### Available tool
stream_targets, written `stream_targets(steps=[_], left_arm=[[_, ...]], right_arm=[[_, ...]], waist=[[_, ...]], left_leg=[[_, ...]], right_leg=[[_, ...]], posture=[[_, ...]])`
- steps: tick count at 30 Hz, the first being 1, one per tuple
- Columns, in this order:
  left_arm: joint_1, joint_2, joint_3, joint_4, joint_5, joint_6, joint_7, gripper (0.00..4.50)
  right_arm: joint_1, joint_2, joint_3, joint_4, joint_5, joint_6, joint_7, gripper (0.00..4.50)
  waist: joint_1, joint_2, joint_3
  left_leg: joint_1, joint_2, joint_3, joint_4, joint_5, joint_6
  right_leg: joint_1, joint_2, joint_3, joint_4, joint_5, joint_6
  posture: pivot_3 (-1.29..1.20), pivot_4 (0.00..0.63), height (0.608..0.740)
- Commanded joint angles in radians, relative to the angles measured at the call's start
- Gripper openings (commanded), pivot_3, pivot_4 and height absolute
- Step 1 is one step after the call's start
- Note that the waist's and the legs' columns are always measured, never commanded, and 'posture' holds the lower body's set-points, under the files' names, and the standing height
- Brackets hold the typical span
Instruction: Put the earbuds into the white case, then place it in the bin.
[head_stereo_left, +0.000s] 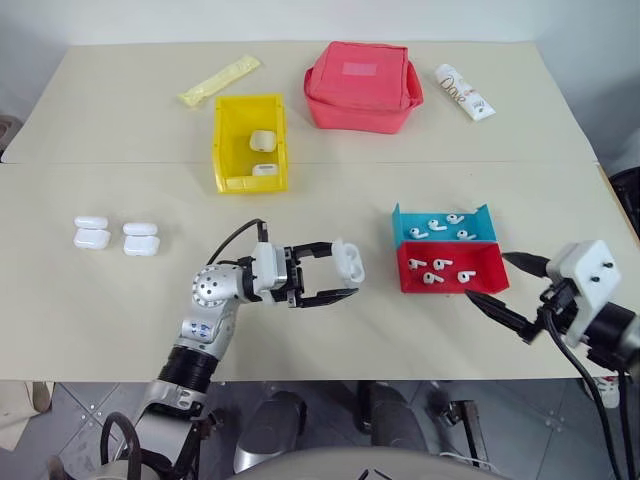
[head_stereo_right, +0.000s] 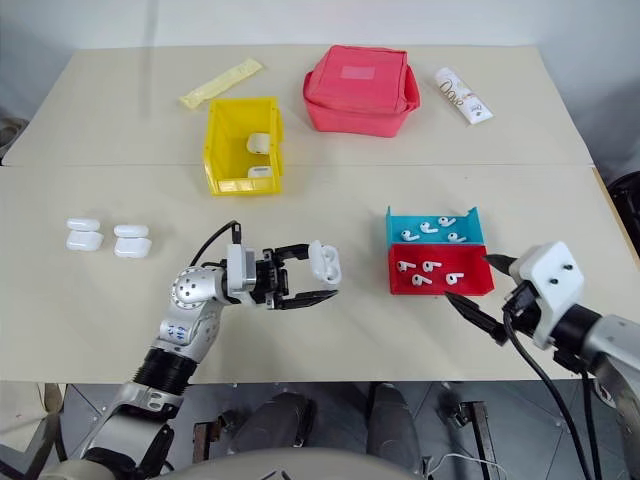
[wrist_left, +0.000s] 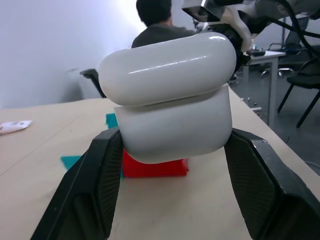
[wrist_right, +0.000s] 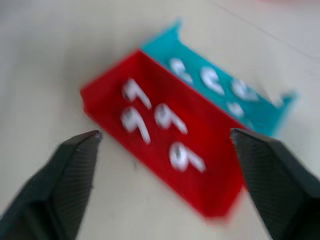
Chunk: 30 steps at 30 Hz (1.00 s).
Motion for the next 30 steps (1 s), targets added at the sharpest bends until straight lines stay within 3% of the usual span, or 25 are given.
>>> stream_targets(steps=[1, 4, 7, 10, 13, 14, 20, 25, 30], left_arm=[[-0.011, -0.012, 0.014, -0.003, 0.007, -0.02, -0.011, 2.71], [-0.003, -0.015, 0.016, -0.011, 0.01, -0.014, -0.016, 2.71], [0.01, -0.009, 0.016, -0.022, 0.017, -0.008, -0.017, 2.71], [0.03, -0.005, 0.018, -0.049, 0.02, 0.002, -0.005, 2.71], [0.053, 0.004, 0.025, -0.082, 0.024, 0.01, 0.008, 2.71], [0.06, 0.007, 0.027, -0.094, 0.026, 0.014, 0.016, 2.71], [0.099, 0.017, 0.034, -0.156, 0.033, 0.038, 0.057, 2.71], [0.14, 0.017, 0.032, -0.213, 0.039, 0.052, 0.087, 2.71], [0.164, 0.014, 0.024, -0.244, 0.044, 0.057, 0.104, 2.71]], right_arm=[[0.054, 0.012, -0.107, -0.098, 0.025, 0.032, -0.017, 3.22], [0.098, 0.01, -0.157, -0.137, 0.051, 0.09, -0.024, 3.22], [0.162, -0.068, -0.179, -0.179, 0.058, 0.209, 0.004, 3.22], [0.114, -0.081, -0.177, -0.185, 0.088, 0.239, -0.023, 3.22], [0.036, -0.131, -0.133, -0.175, 0.125, 0.307, -0.037, 2.64], [0.01, -0.158, -0.113, -0.169, 0.138, 0.33, -0.032, 2.64], [-0.165, -0.315, 0.064, -0.095, 0.146, 0.376, -0.006, 2.64], [-0.369, -0.466, 0.336, 0.055, 0.043, 0.274, 0.063, 2.64], [-0.586, -0.517, 0.583, 0.206, -0.086, 0.148, 0.182, 2.64]], waist=[[-0.002, 0.0, 0.0], [-0.001, 0.0, 0.0], [0.0, 0.0, -0.001], [0.0, -0.001, -0.001], [-0.001, -0.001, -0.001], [-0.001, -0.001, -0.001], [0.002, -0.001, -0.001], [-0.002, -0.001, -0.001], [-0.004, 0.0, 0.0]], left_leg=[[0.0, 0.0, 0.0, 0.0, 0.0, 0.0], [0.001, 0.001, 0.0, 0.0, 0.0, 0.0], [0.0, 0.0, 0.001, 0.0, 0.0, 0.0], [0.0, 0.001, 0.0, 0.0, 0.0, 0.001], [0.001, 0.001, 0.001, 0.0, 0.0, 0.0], [0.001, 0.001, 0.001, 0.0, 0.0, 0.0], [0.0, 0.002, 0.0, 0.0, 0.0, 0.0], [0.0, 0.001, 0.001, 0.0, -0.001, 0.001], [0.0, 0.002, 0.002, 0.0, -0.001, 0.0]], right_leg=[[0.0, 0.0, 0.0, 0.0, 0.0, 0.0], [0.0, 0.001, 0.0, 0.0, 0.0, 0.0], [0.001, 0.0, 0.001, 0.0, 0.0, 0.0], [0.001, 0.001, 0.0, 0.0, 0.0, 0.0], [0.001, 0.001, 0.0, 0.0, 0.0, 0.0], [0.001, 0.001, 0.001, 0.0, 0.0, 0.0], [0.001, 0.001, 0.0, -0.001, 0.0, 0.0], [0.001, 0.0, 0.0, -0.002, 0.0, 0.0], [0.0, 0.001, -0.001, -0.002, 0.0, 0.0]], posture=[[0.0, 0.15, 0.74], [0.0, 0.15, 0.74], [0.0, 0.15, 0.74], [0.0, 0.15, 0.74], [0.0, 0.15, 0.74], [0.0, 0.15, 0.74], [0.0, 0.15, 0.74], [0.0, 0.15, 0.74], [0.0, 0.15, 0.74]])
